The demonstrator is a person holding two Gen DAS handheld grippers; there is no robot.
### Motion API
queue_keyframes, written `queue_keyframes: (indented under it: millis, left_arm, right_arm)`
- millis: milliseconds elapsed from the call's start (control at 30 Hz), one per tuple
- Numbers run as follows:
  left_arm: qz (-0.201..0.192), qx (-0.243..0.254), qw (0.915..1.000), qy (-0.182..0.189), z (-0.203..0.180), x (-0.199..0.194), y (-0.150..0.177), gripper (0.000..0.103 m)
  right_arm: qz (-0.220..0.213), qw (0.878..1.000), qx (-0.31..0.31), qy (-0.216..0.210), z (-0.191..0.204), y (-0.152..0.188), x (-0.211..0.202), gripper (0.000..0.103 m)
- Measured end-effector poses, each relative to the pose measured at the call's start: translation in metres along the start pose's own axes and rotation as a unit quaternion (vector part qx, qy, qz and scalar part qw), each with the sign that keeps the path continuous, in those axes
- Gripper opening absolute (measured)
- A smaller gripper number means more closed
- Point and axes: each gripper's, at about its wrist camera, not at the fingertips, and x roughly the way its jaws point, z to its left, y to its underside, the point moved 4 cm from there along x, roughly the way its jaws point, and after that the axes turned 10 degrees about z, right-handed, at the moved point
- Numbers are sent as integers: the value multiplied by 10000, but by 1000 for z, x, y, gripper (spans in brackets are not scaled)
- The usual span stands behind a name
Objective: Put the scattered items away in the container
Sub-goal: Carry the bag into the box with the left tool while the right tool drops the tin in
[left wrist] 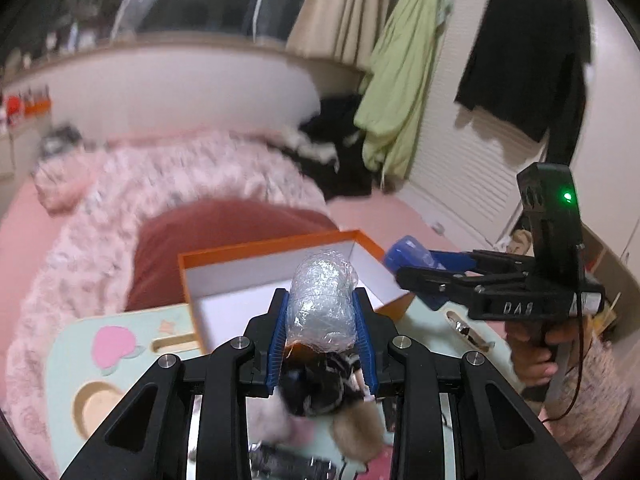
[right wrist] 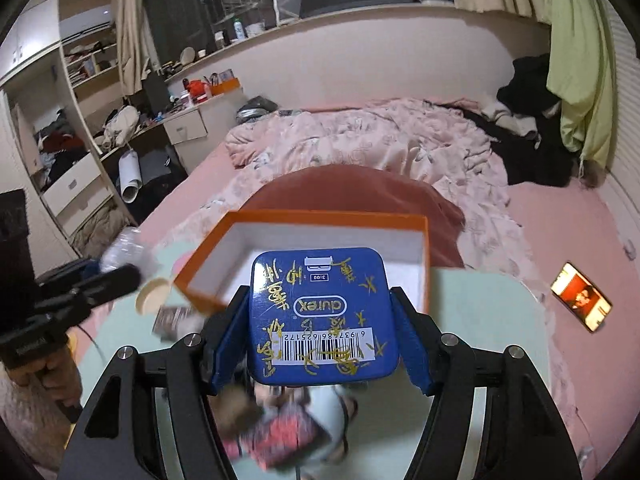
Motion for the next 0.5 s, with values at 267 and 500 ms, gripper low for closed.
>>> queue_keyframes:
  millis: [267,500]
  left_arm:
    - [741,-487,9947,-520,30,67,-25,38]
    - [178,-304,9967,-725,21,36,-13,74]
  right_arm:
    - [448,9977,186,466,-1,-36,63,68]
    - [416,9938,779,677,-10,-38,71,74]
